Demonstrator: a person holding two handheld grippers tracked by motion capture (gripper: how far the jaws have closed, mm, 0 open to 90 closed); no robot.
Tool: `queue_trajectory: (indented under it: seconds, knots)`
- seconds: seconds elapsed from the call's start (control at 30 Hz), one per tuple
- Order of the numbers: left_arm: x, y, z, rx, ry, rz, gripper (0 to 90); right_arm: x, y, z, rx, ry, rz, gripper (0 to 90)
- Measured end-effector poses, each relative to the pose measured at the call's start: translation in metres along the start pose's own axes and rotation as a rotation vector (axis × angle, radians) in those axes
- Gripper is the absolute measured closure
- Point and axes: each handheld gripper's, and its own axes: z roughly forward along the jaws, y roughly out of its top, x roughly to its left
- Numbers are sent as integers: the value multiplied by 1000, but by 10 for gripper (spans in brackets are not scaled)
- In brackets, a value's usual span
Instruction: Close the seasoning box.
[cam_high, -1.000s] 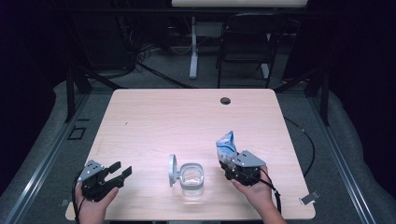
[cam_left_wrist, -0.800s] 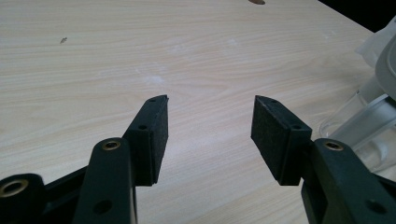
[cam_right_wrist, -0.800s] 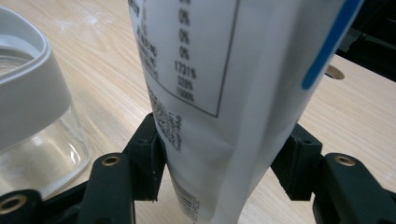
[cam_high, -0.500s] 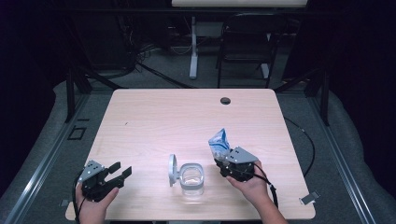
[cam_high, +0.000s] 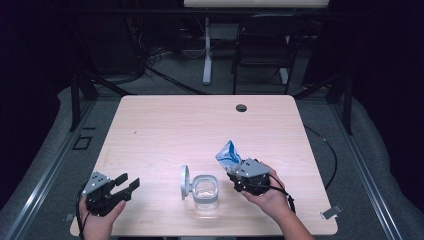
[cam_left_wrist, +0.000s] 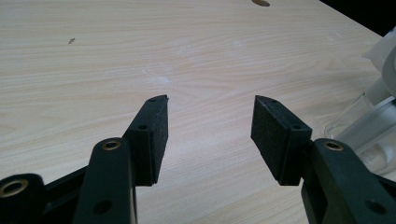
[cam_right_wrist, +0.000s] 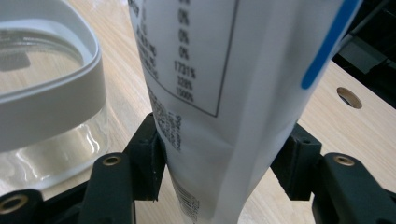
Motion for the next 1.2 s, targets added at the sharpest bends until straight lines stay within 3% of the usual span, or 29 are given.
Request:
queue_trajectory:
  seconds: [0.3,0.47,1.2]
  knots:
    - [0,0,0,-4,5,1,469,1,0,-5,30,10,-48,430]
    - [0,1,-1,-6,8,2,469,4,1,-7,72,24,-99,430]
    - [2,0,-2,-10,9,-10,469,23,1,-5,121,34,-239,430]
